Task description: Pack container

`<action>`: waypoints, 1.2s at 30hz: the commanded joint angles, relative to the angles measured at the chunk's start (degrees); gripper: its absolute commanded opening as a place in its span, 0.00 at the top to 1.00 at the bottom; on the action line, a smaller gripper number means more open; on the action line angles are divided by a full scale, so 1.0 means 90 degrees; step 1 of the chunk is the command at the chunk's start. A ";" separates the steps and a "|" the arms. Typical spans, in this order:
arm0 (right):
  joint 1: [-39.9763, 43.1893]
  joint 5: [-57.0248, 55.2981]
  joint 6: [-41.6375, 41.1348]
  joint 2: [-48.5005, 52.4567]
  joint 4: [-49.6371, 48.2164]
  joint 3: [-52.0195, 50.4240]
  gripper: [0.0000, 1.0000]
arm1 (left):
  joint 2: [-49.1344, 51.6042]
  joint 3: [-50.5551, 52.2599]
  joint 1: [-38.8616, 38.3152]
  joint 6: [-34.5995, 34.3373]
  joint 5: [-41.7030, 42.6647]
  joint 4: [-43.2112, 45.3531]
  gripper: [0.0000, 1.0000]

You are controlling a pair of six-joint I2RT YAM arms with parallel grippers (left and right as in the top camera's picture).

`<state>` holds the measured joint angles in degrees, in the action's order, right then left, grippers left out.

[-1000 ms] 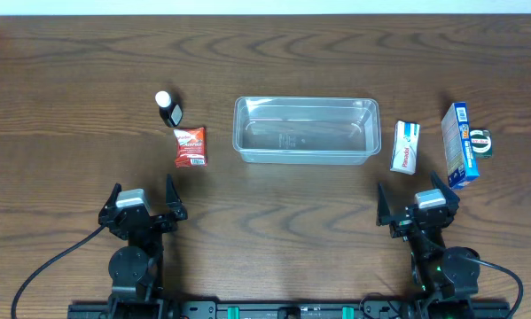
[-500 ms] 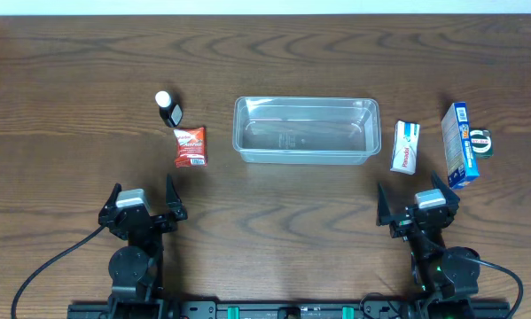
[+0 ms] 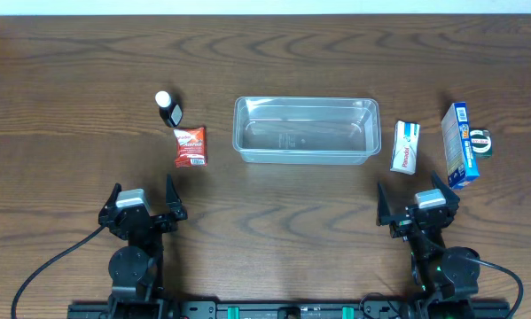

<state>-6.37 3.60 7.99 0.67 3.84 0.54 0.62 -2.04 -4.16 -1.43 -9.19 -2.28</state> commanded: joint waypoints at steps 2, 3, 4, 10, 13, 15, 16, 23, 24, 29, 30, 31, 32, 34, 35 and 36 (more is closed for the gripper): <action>-0.0039 -0.0039 0.0046 -0.0032 0.0019 -0.0024 0.01 | -0.0044 0.0202 0.0027 0.0063 0.0019 -0.0092 0.02; -0.0039 -0.0041 0.0046 -0.0032 0.0019 -0.0024 0.01 | -0.0044 0.0202 0.0027 0.0063 0.0019 -0.0092 0.02; -0.0039 -0.0041 0.0046 -0.0032 0.0019 -0.0024 0.01 | -0.0044 0.0202 0.0027 0.0063 0.0019 -0.0092 0.02; -0.0039 -0.0041 0.0046 -0.0032 0.0022 -0.0024 0.01 | -0.0044 0.0202 0.0027 0.0063 0.0019 -0.0092 0.02; -0.0039 -0.0041 0.0046 -0.0032 0.0019 -0.0024 0.01 | -0.0044 0.0202 0.0027 0.0063 0.0019 -0.0092 0.02; -0.0039 -0.0041 0.0046 -0.0032 0.0019 -0.0024 0.01 | -0.0044 0.0202 0.0027 0.0063 0.0019 -0.0092 0.02; -0.0039 -0.0041 0.0046 -0.0032 0.0022 -0.0024 0.01 | -0.0044 0.0202 0.0027 0.0063 0.0019 -0.0092 0.02; -0.0039 -0.0046 0.0049 -0.0032 0.0019 -0.0024 0.01 | -0.0044 0.0202 0.0027 0.0063 0.0019 -0.0092 0.02; -0.0039 -0.0044 0.0049 -0.0032 0.0022 -0.0024 0.01 | -0.0044 0.0202 0.0027 0.0063 0.0019 -0.0092 0.02; -0.0039 -0.0066 -0.0007 -0.0032 -0.0165 -0.0024 0.01 | -0.0044 0.0202 0.0027 0.0063 0.0019 -0.0092 0.02; -0.0039 -0.0046 -0.0160 -0.0032 -0.0250 -0.0022 0.01 | -0.0044 0.0202 0.0027 0.0063 0.0019 -0.0092 0.02; -0.0039 -0.0117 -0.0328 -0.0032 -0.0294 0.0019 0.01 | -0.0044 0.0202 0.0027 0.0063 0.0019 -0.0092 0.02; -0.0039 -0.0257 -0.0447 -0.0029 -0.0274 0.0107 0.01 | -0.0044 0.0202 0.0027 0.0063 0.0019 -0.0092 0.02; -0.0039 -0.0772 -0.0602 0.0024 0.0107 0.0566 0.01 | -0.0044 0.0202 0.0027 0.0063 0.0019 -0.0092 0.02; -0.0036 -0.1032 -0.0597 0.0100 0.0413 0.0879 0.01 | -0.0044 0.0202 0.0027 0.0063 0.0019 -0.0092 0.02; -0.0032 -0.1392 -0.0590 0.0245 0.0806 0.1294 0.01 | -0.0044 0.0202 0.0027 0.0063 0.0019 -0.0092 0.02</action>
<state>-6.37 -0.45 5.08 1.23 7.88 3.88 0.62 -2.04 -4.16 -1.43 -9.19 -2.28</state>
